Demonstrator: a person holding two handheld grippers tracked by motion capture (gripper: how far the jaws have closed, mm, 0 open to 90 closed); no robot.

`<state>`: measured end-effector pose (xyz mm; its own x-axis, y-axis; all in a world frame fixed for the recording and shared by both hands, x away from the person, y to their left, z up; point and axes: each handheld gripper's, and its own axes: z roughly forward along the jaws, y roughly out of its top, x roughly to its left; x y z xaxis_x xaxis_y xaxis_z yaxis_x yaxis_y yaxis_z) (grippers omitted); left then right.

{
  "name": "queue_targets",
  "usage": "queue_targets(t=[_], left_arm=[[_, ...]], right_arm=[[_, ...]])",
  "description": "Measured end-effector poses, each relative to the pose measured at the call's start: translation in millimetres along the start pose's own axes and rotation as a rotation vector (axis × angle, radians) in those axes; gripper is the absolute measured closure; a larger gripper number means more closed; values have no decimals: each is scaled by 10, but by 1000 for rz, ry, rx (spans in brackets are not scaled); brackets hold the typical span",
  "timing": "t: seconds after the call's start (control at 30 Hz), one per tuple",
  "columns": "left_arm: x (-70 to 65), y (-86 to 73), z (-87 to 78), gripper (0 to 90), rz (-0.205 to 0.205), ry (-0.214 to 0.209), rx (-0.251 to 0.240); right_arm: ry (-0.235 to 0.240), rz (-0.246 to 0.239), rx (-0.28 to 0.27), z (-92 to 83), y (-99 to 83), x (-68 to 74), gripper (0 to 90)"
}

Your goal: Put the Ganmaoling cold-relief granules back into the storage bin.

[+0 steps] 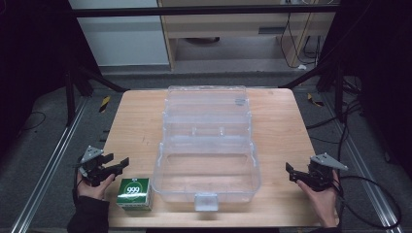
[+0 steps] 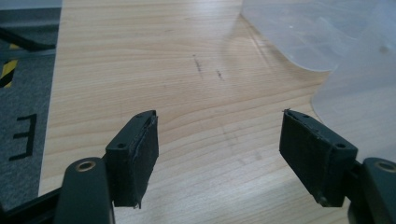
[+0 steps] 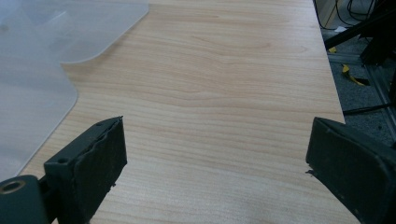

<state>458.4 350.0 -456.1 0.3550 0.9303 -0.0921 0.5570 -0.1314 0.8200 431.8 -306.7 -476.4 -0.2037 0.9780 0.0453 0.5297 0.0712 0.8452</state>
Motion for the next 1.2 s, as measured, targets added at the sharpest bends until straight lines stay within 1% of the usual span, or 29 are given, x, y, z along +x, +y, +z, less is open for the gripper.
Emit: queue_targets(t=[0.03, 0.13, 0.2, 0.27, 0.3, 0.43, 0.5, 0.67, 0.73, 0.77, 0.8, 0.83, 0.9, 0.93, 1.03, 1.13, 1.17, 1.2], left_arm=[[-14, 18, -7, 270, 16, -11, 1], [-45, 75, -32, 251, 41, -46, 7], [-81, 120, -57, 251, 76, -50, 9], [-93, 160, -86, 245, 99, -62, 11], [-99, 180, -101, 244, 102, -72, 6], [-108, 243, -172, 239, 138, -103, 2], [-108, 262, -204, 235, 149, -121, 7], [-87, 336, -296, 226, 201, -154, 42], [-82, 363, -330, 221, 220, -160, 50], [-80, 391, -361, 219, 235, -168, 58], [-80, 391, -361, 215, 235, -168, 58], [-77, 406, -376, 215, 249, -172, 64], [-82, 434, -399, 209, 262, -182, 72], [-85, 455, -415, 207, 279, -191, 78], [-97, 502, -447, 204, 300, -213, 87], [-113, 556, -474, 202, 334, -216, 103], [-127, 589, -492, 202, 355, -225, 114], [-127, 589, -492, 201, 355, -225, 114]], right_arm=[[-4, -8, 0, 0, -5, -3, 55], [-7, -13, 3, -2, -6, 0, 51], [-4, -17, 4, -1, -3, 5, 50], [-9, -27, 8, 2, -7, 14, 48], [-16, -39, 9, 1, -13, 16, 47], [-16, -38, 7, -4, -18, 14, 46], [-15, -39, 6, -7, -24, 15, 46], [-16, -48, 8, -4, -32, 20, 44], [-16, -51, 5, -4, -31, 23, 44], [-15, -52, 3, -7, -31, 24, 44], [-15, -52, 3, -7, -31, 24, 44], [-16, -53, 2, -8, -31, 23, 44], [-15, -56, 2, -7, -34, 21, 44], [-15, -57, 2, -7, -34, 20, 43], [-17, -63, 1, -7, -35, 21, 43], [-16, -68, 2, -4, -38, 23, 42], [-18, -74, 3, -2, -40, 22, 42], [-18, -74, 3, -2, -40, 22, 42]])
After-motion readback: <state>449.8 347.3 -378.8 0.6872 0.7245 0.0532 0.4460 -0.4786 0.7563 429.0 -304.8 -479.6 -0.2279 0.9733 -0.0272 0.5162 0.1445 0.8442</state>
